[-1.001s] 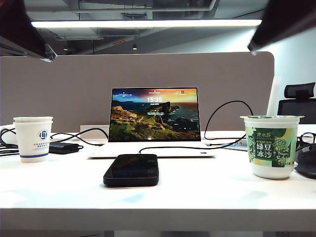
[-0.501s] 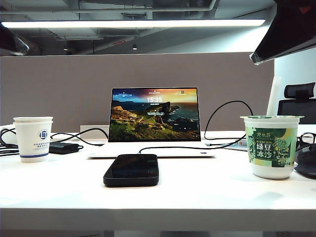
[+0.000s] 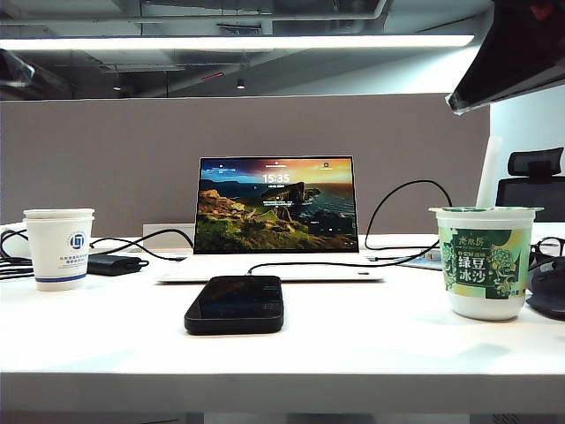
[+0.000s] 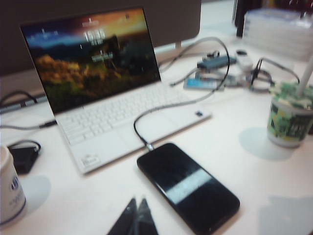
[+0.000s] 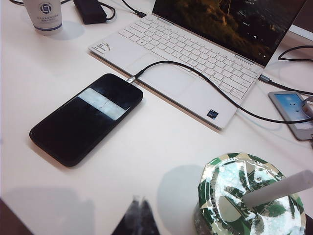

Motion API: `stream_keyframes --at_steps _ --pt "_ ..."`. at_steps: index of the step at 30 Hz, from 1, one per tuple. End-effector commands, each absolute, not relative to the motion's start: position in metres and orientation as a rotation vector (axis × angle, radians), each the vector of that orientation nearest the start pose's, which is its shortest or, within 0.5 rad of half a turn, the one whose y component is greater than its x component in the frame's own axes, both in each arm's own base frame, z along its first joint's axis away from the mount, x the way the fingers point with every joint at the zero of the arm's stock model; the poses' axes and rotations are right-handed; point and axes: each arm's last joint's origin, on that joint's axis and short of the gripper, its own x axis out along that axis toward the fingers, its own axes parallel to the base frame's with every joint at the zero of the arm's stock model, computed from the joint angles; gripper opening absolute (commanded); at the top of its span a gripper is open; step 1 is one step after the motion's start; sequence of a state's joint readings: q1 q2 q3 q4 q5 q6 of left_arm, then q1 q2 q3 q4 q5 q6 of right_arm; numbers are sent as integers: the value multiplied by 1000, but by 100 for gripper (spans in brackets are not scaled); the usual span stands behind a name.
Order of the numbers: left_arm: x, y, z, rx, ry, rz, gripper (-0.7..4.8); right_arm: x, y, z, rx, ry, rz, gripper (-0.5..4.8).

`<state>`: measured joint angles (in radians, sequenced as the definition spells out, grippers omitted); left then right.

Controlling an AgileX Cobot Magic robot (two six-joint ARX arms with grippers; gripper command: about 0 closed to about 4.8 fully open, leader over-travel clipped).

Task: Pick up the black phone, pick up the charger plug, insert the charger plug into the phone's charging port, and finally place the connected phone back on the desk.

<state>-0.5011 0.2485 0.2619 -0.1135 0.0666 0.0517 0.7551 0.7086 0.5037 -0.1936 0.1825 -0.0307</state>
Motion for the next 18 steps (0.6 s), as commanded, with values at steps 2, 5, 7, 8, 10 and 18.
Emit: stream_keyframes --at_steps 2,5,7,8,10,18 --pt "90 -51 229 18 -40 -556 -6 120 106 249 -201 339 571 0" --pt "90 -51 233 -17 -88 -537 -6 120 106 249 -201 339 571 0" --pt "91 -51 233 -22 -111 -536 -6 120 106 249 -201 338 571 0" --pt "91 -51 232 -24 -117 -536 -6 120 106 249 -201 339 571 0" --pt "91 -51 230 -23 -116 -535 -6 120 106 249 -201 339 572 0" --pt "88 -40 227 -35 -204 -446 -6 120 106 249 -201 338 571 0"
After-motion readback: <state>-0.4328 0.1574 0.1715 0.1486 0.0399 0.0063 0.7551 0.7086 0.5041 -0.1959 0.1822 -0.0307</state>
